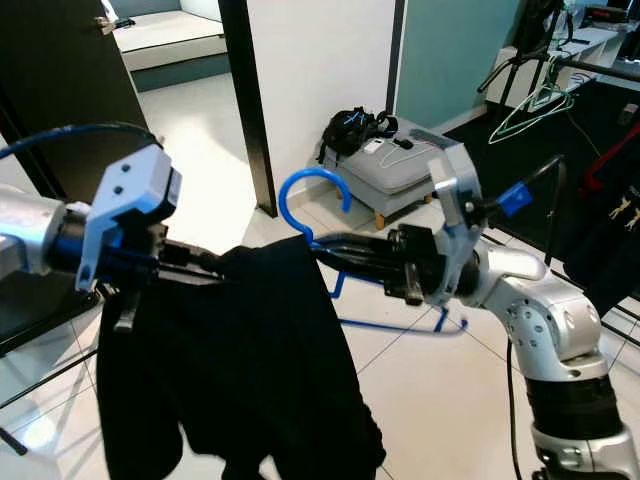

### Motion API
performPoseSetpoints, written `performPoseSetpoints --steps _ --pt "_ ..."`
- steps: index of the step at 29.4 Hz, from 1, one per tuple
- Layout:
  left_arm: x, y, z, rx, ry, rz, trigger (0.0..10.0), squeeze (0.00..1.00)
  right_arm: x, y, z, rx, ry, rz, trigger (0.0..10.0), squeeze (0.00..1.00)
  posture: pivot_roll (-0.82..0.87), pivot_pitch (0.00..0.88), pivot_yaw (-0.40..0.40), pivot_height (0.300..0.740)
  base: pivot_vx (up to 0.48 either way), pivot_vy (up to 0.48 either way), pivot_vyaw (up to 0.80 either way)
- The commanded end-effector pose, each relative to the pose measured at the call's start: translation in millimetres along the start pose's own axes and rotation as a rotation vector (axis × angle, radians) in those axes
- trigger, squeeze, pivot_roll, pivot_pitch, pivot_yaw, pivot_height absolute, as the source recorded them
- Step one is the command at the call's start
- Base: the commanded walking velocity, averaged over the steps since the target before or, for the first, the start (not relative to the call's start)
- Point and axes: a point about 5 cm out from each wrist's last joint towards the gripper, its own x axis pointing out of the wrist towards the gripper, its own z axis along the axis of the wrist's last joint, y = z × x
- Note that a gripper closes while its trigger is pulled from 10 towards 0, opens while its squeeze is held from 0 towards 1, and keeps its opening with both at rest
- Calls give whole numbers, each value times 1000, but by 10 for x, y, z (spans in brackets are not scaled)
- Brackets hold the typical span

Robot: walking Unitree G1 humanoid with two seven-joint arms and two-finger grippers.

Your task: Hang hanger

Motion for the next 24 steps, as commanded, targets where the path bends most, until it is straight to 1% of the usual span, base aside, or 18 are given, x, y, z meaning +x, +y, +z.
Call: performPoseSetpoints --steps 1,5,7,8,9,10,11,13,14,15,16,17,18,20,21,22,23,24 --pt "-30 -6 18 16 5 -2 0 0 42 -4 11 7 4 3 10000 1000 74 0 33 735 0 0 0" --pt "-40 26 6 17 7 21 0 0 9 -54 -7 6 1 -42 10000 1000 74 0 33 735 0 0 0" --pt "-66 81 -10 23 16 65 0 0 -87 -111 -16 0 8 -101 10000 1000 74 0 29 735 0 0 0" --pt "-66 81 -10 23 16 65 0 0 -87 -111 -16 0 8 -101 10000 1000 74 0 29 735 0 0 0" --pt "-82 110 -18 27 23 87 0 0 -143 -133 -16 -6 15 -129 10000 1000 75 0 29 735 0 0 0" --pt "-82 110 -18 27 23 87 0 0 -143 -133 -16 -6 15 -129 10000 1000 75 0 29 735 0 0 0" --pt "-153 195 -46 41 52 154 0 0 -313 -188 23 -25 22 -210 10000 1000 73 0 27 735 0 0 0" --pt "-153 195 -46 41 52 154 0 0 -313 -188 23 -25 22 -210 10000 1000 73 0 27 735 0 0 0" --pt "-188 233 -57 45 64 184 0 0 -390 -208 43 -34 23 -244 10000 1000 73 0 27 735 0 0 0" --pt "-257 300 -75 57 87 237 0 0 -524 -232 85 -48 23 -299 10000 1000 72 0 27 735 0 0 0" --pt "-365 401 -88 73 111 319 0 0 -722 -259 166 -71 7 -385 10000 1000 64 0 27 735 0 0 0" --pt "-365 401 -88 73 111 319 0 0 -722 -259 166 -71 7 -385 10000 1000 64 0 27 735 0 0 0" --pt "-463 486 -85 87 121 393 0 0 -895 -268 238 -89 -18 -463 10000 1000 59 0 25 735 0 0 0" --pt "-586 587 -32 104 102 483 0 0 -1107 -261 295 -88 -80 -563 10000 1000 56 0 24 735 0 0 0" --pt "-586 587 -32 104 102 483 0 0 -1107 -261 295 -88 -80 -563 10000 1000 56 0 24 735 0 0 0" --pt "-651 637 47 116 64 527 0 0 -1194 -235 243 -44 -128 -592 10000 1000 51 0 22 735 0 0 0" --pt "-651 637 47 116 64 527 0 0 -1194 -235 243 -44 -128 -592 10000 1000 51 0 22 735 0 0 0" --pt "-691 666 114 122 29 549 0 0 -1217 -209 125 7 -132 -593 10000 1000 47 0 24 735 0 0 0"
